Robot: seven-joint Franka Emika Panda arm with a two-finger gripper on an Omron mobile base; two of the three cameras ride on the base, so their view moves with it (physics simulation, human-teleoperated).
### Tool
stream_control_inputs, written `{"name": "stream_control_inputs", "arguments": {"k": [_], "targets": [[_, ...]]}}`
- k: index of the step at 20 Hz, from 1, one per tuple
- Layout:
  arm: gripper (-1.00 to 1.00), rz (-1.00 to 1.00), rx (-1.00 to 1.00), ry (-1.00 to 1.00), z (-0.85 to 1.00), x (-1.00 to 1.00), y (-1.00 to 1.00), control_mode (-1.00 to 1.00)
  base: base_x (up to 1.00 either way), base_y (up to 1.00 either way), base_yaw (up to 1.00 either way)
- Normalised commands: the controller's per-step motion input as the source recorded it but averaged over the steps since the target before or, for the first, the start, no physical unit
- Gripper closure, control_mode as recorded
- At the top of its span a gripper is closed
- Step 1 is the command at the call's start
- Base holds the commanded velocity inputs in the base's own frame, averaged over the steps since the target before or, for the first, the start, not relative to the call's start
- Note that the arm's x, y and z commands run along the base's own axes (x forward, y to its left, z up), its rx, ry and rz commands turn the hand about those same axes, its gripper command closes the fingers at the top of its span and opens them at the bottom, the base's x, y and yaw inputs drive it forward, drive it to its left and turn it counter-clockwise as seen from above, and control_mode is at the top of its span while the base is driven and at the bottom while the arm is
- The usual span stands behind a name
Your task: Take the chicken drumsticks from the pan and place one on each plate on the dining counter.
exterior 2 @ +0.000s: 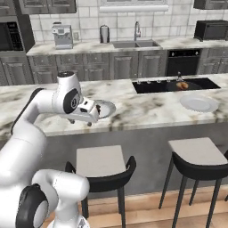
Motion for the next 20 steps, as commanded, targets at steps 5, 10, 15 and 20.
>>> {"name": "stream_control_inputs", "arguments": {"k": [5, 10, 15, 20], "targets": [[-1.0, 0.0, 0.0, 0.01, -0.08, -0.28, 0.0, -1.0, 0.0, 0.0, 0.0], [-1.0, 0.0, 0.0, 0.02, 0.0, -0.04, 0.0, -1.0, 0.0, 0.0, 0.0], [-1.0, 0.06, 0.0, -0.06, 0.0, -0.18, 0.01, 1.0, -0.75, 0.11, 0.3], [-1.0, 0.0, 0.0, 0.0, 0.0, 0.0, 0.0, 1.0, -0.66, 0.85, 0.35]]}}
